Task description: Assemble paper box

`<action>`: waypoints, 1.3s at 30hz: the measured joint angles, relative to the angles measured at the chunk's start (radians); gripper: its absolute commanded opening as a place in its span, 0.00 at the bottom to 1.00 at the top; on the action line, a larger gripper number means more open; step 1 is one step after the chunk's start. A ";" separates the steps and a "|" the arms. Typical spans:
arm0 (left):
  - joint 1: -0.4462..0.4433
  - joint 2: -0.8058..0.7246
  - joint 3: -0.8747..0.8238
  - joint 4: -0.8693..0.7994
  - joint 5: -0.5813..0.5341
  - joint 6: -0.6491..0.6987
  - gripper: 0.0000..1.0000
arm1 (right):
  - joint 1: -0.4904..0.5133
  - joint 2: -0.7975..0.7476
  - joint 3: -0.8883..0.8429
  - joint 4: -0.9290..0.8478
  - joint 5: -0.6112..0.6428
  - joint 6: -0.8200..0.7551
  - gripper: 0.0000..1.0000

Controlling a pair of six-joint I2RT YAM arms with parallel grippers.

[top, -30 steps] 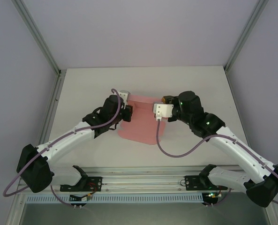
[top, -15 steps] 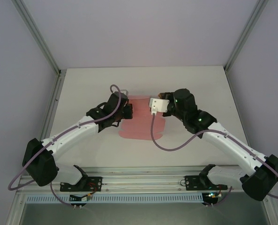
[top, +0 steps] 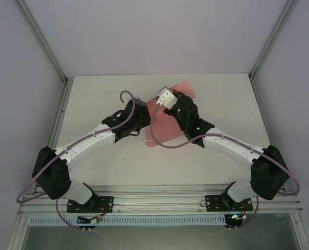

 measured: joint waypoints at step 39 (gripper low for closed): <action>0.200 -0.126 -0.289 0.528 0.301 0.155 0.00 | -0.287 -0.833 -0.161 -0.740 -0.278 0.918 1.00</action>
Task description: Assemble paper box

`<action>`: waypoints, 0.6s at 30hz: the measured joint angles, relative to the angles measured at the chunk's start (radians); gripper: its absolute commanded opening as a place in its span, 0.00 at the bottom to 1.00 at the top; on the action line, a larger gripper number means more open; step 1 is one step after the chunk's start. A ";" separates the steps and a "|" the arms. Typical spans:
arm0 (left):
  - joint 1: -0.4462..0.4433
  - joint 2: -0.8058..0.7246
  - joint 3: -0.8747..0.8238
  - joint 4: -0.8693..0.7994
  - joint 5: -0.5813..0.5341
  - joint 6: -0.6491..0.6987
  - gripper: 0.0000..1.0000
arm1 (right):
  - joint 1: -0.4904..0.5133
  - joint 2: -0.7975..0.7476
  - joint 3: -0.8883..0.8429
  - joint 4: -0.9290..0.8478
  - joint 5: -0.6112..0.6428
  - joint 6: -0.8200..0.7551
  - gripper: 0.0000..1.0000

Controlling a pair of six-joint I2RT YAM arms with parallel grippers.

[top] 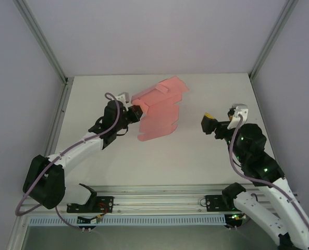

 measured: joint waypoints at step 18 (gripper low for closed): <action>0.000 -0.049 -0.054 0.211 0.175 0.046 0.00 | -0.309 0.410 -0.139 0.629 -0.962 0.379 0.97</action>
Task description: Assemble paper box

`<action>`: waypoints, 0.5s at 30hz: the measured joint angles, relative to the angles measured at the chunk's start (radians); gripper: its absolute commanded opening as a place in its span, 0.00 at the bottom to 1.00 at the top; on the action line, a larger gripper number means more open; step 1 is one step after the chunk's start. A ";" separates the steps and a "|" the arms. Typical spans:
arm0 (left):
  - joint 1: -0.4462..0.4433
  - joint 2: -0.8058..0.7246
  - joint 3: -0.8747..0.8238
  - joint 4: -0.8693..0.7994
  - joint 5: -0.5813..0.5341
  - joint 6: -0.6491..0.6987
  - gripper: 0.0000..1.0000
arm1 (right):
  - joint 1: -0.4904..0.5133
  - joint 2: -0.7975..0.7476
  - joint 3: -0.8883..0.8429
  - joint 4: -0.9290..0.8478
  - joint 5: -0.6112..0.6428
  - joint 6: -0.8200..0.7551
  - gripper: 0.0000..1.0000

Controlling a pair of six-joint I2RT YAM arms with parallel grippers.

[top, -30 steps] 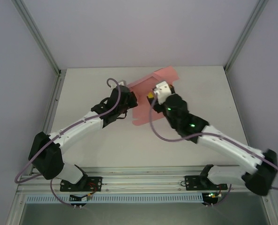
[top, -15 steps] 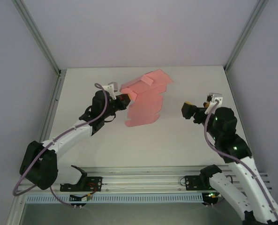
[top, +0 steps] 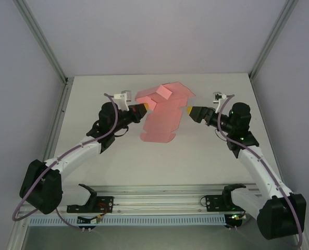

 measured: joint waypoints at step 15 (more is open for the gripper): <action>0.000 0.014 -0.001 0.001 0.002 0.000 0.00 | 0.006 0.151 0.028 0.293 -0.171 0.174 0.89</action>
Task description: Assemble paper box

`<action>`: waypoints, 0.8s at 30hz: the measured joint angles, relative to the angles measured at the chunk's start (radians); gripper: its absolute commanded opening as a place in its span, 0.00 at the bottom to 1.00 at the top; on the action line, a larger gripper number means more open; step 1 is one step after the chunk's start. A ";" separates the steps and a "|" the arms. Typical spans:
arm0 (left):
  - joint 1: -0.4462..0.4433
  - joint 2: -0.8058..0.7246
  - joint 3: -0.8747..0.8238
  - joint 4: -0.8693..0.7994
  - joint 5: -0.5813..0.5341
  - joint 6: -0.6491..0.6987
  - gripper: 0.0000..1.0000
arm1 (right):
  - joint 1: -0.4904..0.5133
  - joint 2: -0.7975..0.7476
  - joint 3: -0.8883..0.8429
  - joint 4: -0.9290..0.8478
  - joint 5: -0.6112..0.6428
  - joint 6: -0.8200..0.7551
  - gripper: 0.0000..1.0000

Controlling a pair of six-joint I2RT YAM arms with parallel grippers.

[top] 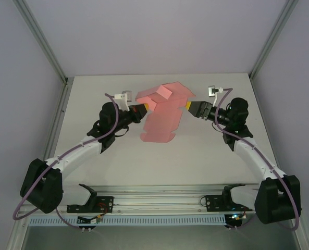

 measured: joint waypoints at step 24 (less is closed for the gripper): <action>0.039 0.059 -0.011 -0.036 -0.086 0.004 0.00 | 0.230 0.159 0.211 -0.344 0.407 -0.254 0.72</action>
